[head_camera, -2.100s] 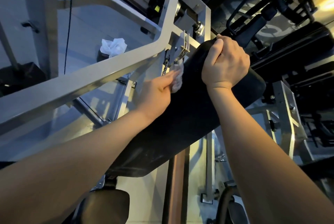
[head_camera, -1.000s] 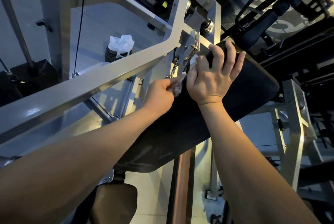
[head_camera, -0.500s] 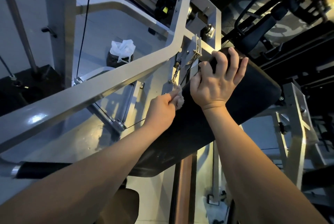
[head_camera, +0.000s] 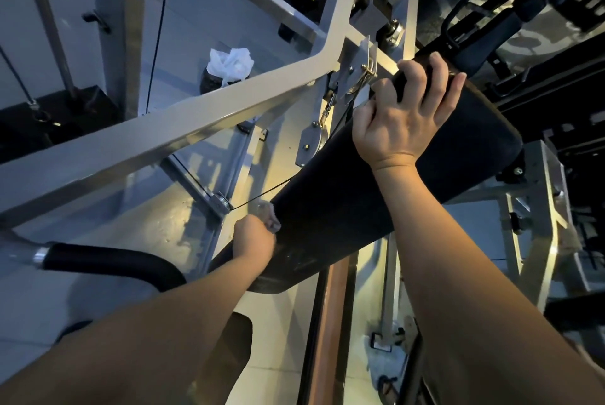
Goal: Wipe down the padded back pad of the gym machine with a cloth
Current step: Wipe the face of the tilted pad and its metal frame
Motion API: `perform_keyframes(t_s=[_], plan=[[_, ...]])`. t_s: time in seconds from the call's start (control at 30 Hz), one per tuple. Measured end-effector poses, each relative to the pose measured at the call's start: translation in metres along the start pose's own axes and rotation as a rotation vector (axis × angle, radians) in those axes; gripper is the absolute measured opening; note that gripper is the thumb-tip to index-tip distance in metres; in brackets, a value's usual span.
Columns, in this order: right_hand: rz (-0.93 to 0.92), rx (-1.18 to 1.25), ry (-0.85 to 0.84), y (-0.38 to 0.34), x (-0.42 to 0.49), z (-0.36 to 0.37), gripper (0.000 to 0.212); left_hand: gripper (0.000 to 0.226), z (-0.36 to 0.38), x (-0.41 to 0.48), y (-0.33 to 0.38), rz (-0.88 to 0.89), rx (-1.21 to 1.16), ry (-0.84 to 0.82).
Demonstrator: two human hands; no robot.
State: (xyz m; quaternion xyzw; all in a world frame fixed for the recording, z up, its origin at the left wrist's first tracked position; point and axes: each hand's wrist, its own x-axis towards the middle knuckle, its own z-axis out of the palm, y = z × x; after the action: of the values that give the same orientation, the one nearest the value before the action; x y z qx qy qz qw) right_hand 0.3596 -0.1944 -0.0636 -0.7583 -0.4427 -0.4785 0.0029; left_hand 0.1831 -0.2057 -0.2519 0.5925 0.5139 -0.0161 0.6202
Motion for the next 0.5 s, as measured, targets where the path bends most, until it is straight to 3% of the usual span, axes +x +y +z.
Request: perform_keyframes(t_s=[0.07, 0.2, 0.33, 0.4, 0.5], plan=[[0.002, 0.001, -0.004, 0.001, 0.001, 0.000, 0.020, 0.016, 0.005, 0.002, 0.005, -0.104, -0.205, 0.050], [-0.003, 0.007, -0.017, 0.001, 0.000, 0.000, 0.020, 0.040, 0.000, -0.012, 0.044, 0.237, -0.479, -0.004], [0.003, 0.000, -0.025, 0.002, 0.002, -0.001, 0.021, 0.062, -0.006, -0.003, 0.059, 0.570, -0.283, -0.066], [0.001, 0.006, -0.026, 0.001, 0.001, 0.000, 0.023, 0.062, -0.004, 0.010, 0.032, 0.565, -0.273, -0.068], [0.003, 0.013, -0.025, 0.001, 0.002, 0.000, 0.024, 0.031, -0.002, 0.022, 0.005, 0.338, -0.346, -0.061]])
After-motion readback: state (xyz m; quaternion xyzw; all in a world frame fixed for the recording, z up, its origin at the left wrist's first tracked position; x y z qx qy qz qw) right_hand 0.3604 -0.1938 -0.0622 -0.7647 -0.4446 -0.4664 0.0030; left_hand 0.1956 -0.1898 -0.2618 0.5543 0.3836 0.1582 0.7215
